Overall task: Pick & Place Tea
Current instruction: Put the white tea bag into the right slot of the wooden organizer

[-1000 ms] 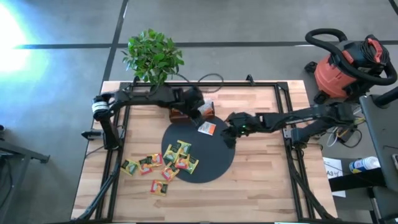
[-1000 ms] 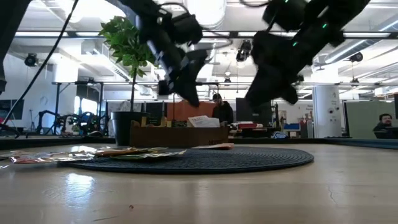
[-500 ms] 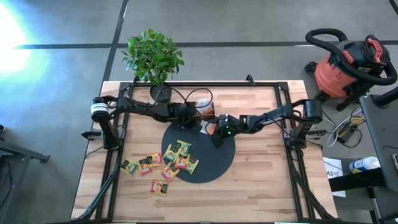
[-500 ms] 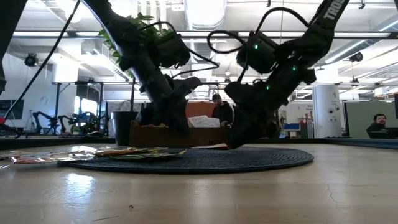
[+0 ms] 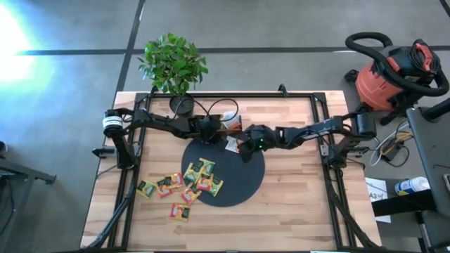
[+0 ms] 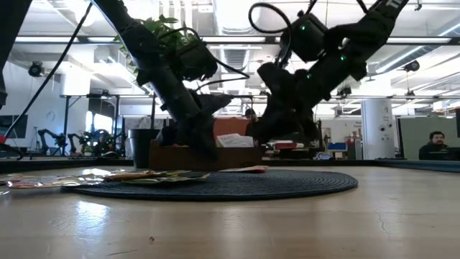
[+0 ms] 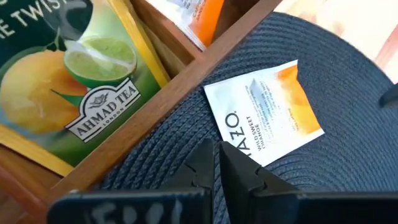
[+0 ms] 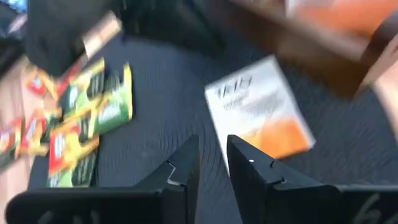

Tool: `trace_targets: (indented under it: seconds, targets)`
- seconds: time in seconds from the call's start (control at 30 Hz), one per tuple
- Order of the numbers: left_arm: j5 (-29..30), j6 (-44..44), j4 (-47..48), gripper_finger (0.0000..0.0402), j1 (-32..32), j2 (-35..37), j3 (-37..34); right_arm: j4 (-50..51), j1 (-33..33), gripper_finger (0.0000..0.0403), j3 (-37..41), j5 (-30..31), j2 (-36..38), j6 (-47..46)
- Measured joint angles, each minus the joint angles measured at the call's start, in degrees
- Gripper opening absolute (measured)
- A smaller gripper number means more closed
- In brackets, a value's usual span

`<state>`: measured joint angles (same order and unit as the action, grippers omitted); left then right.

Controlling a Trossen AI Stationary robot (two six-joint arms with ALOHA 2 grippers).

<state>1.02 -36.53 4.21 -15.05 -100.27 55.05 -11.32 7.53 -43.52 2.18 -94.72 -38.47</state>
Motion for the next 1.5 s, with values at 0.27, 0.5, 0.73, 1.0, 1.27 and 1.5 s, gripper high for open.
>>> trace_targets:
  seconds: [0.27, 0.5, 0.73, 1.0, 1.27, 1.5]
  targets:
    - [0.0, -0.5, -1.2, 0.0001, -0.1, 0.0, 0.0, -1.9, 2.9, 0.0073, 0.0, -0.8, -5.2, -0.6]
    - [-0.1, -1.6, -1.2, 0.0001, 0.7, 0.0, 1.0, -7.7, 3.0, 0.0072, -2.2, -2.7, -12.9, -0.6]
    - [0.6, -4.3, 0.5, 0.0001, 2.0, 0.3, 2.1, -5.4, 2.5, 0.0072, -1.9, -3.6, -11.5, 1.4]
    - [1.1, -7.4, 1.9, 0.0001, 3.7, 0.9, 2.0, 1.7, 2.1, 0.0072, -1.8, -3.9, -7.9, 5.3]
    - [2.6, -11.5, 1.8, 0.0001, 6.2, 0.0, 1.9, 1.9, 0.2, 0.0072, -0.9, -3.7, -7.7, 5.5]
    - [2.6, -16.1, -0.7, 0.0001, 6.9, -3.0, 1.9, 1.8, -0.9, 0.0072, -0.4, -3.4, -7.7, 5.5]
